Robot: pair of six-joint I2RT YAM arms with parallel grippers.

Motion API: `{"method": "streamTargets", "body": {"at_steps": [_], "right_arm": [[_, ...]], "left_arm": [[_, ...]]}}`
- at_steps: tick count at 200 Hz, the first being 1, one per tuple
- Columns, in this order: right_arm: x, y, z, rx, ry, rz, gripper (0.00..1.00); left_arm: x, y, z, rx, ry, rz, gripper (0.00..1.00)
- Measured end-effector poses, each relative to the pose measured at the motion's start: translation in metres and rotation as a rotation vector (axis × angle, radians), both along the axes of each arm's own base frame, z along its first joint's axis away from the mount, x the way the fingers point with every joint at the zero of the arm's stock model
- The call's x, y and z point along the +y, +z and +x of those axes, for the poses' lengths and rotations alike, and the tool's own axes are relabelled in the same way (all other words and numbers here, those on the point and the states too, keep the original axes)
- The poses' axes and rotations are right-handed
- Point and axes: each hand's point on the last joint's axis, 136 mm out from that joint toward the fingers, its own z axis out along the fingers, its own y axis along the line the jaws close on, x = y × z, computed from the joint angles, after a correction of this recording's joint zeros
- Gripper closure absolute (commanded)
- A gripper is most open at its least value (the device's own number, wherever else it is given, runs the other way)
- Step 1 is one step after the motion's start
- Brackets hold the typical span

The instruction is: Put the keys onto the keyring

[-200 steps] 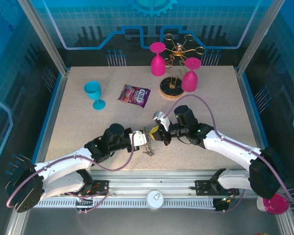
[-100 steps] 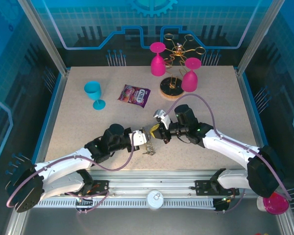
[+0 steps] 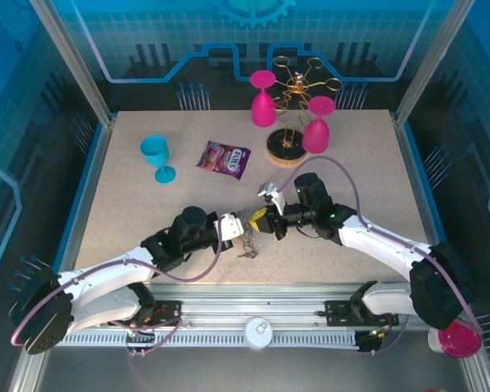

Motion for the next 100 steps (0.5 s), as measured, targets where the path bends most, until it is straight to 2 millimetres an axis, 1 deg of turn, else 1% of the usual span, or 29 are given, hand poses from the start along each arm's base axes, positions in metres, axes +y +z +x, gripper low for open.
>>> {"method": "streamTargets", "body": {"at_steps": [38,100], "right_arm": [[0.0019,-0.0045,0.0004,0.019,0.005,-0.001,1.00],[0.0041,-0.0040,0.0028,0.018,0.003,0.007,1.00]], "left_arm": [[-0.0003,-0.0003,0.0001,0.017,0.009,-0.013,1.00],[-0.0017,-0.0025,-0.0003,0.025,0.003,-0.013,1.00]]}}
